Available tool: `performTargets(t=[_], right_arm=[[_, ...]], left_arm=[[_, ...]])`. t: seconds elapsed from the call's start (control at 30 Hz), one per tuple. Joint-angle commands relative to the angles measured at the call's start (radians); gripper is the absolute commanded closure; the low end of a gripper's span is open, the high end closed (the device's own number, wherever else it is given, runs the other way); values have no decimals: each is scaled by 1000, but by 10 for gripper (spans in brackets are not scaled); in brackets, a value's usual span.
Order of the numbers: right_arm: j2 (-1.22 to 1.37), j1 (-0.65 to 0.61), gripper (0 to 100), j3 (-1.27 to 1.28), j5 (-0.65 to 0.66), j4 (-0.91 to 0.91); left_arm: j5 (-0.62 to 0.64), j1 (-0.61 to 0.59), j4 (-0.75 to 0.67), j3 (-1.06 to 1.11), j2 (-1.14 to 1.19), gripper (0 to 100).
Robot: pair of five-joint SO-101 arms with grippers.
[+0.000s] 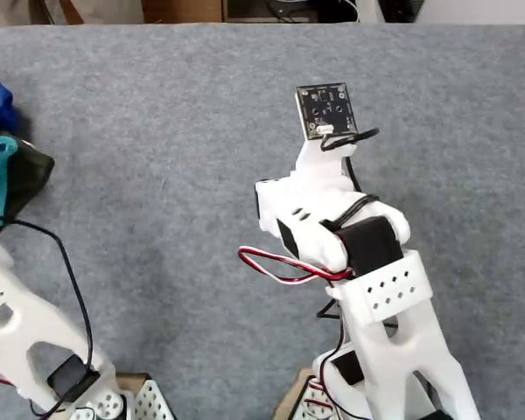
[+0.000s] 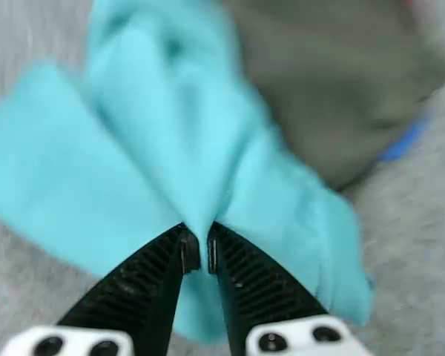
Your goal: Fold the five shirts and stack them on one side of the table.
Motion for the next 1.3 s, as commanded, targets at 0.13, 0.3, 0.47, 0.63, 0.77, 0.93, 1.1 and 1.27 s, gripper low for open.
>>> performTargets(t=[0.13,0.3,0.47,0.63,0.77,0.93,1.1,1.27], right_arm=[[-5,-10,824,-50,0,5],[-5,2,824,-45,2,5],[-5,147,824,-51,2,5],[-5,321,824,-51,3,8],[-5,404,822,-51,3,107],[-5,501,822,-51,64,258],[-5,648,822,-51,269,364],[-5,796,822,-51,451,402]], left_arm=[[8,103,20,-97,-166,980],[8,196,20,71,-318,980],[8,334,20,232,-487,980],[8,520,20,454,-677,980],[8,690,18,669,-828,980],[8,899,15,954,-977,980],[86,1114,15,1172,-1059,980],[92,1244,15,1339,-1090,980]])
